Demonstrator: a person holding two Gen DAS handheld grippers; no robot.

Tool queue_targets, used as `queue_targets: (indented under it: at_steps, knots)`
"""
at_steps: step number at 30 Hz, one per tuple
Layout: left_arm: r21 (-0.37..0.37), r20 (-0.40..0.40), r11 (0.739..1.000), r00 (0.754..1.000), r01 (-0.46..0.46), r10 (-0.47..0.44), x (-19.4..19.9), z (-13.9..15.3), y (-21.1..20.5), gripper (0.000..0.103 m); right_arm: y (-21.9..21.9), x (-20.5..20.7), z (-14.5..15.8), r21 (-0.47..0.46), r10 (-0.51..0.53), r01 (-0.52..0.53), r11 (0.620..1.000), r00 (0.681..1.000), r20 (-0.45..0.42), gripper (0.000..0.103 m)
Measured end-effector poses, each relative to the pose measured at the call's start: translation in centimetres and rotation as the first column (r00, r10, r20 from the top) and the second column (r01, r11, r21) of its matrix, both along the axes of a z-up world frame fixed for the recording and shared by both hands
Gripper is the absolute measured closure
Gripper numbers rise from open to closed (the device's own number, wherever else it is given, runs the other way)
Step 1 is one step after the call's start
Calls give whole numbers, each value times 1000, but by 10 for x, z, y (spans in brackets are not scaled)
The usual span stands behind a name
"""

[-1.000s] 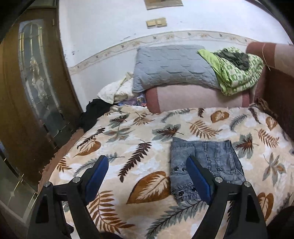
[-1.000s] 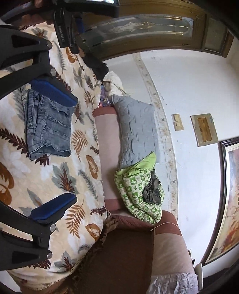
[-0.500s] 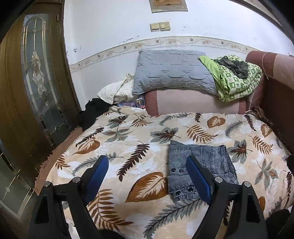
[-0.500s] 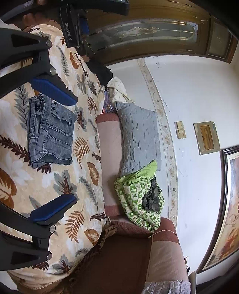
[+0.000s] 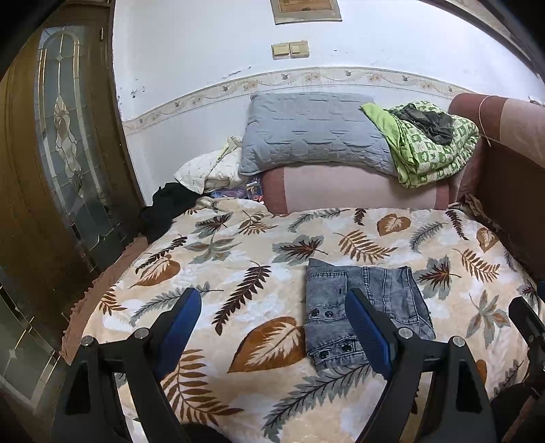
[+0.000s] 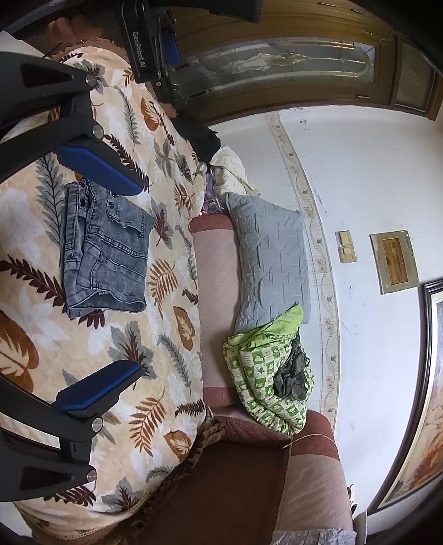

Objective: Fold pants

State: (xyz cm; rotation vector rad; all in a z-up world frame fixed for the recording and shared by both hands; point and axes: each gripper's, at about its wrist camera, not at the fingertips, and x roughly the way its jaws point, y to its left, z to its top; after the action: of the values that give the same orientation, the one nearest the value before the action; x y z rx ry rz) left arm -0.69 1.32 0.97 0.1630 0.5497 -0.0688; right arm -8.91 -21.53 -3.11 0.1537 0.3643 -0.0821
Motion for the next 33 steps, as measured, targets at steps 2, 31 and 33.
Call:
queue_targets:
  at_steps: [2, 31, 33]
  knots:
    - [0, -1, 1000, 1000, 2, -2, 0, 0, 0, 16, 0, 0, 0, 0, 1, -1, 1000, 1000, -1, 4]
    - [-27, -22, 1000, 1000, 8, -8, 0, -4, 5, 16, 8, 3, -2, -14, 16, -17, 1000, 1000, -12, 4]
    - [-29, -21, 1000, 1000, 9, -9, -1, -4, 4, 16, 8, 3, -1, -15, 16, -16, 1000, 1000, -11, 4]
